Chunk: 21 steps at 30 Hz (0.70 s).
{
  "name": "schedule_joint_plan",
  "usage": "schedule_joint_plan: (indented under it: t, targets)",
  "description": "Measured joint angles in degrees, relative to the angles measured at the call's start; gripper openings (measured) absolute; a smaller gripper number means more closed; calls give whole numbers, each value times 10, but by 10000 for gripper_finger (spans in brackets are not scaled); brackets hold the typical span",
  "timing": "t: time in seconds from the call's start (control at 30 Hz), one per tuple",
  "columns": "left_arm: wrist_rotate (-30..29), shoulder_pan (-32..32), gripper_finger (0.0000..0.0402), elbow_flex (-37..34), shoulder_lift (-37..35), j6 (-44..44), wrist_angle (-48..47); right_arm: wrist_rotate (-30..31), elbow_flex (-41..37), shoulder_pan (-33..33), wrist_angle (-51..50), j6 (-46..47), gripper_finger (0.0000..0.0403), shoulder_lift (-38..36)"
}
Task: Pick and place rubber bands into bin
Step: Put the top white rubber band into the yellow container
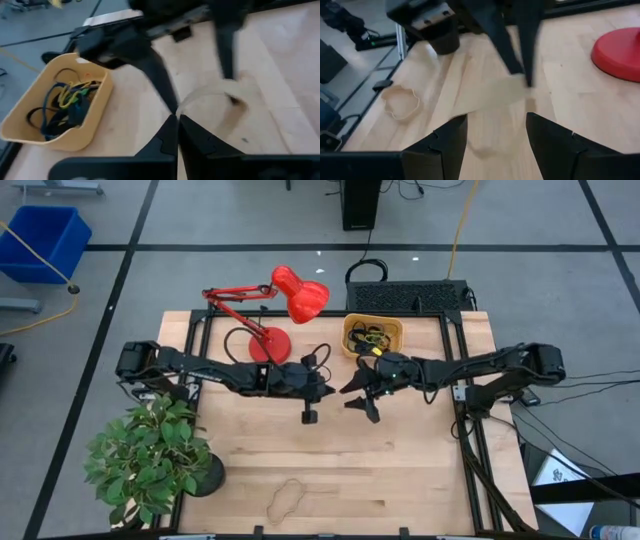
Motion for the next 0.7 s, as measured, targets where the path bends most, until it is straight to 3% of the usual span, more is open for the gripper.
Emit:
schedule_joint_plan:
  t: [0.53, 0.7]
  targets:
    - [-17, 18, 5, 0, 0, 2, 6, 0, 0, 28, 51, 8, 199, 17]
    - [-18, 18, 15, 0, 0, 1, 5, 0, 0, 28, 49, 8, 177, 17]
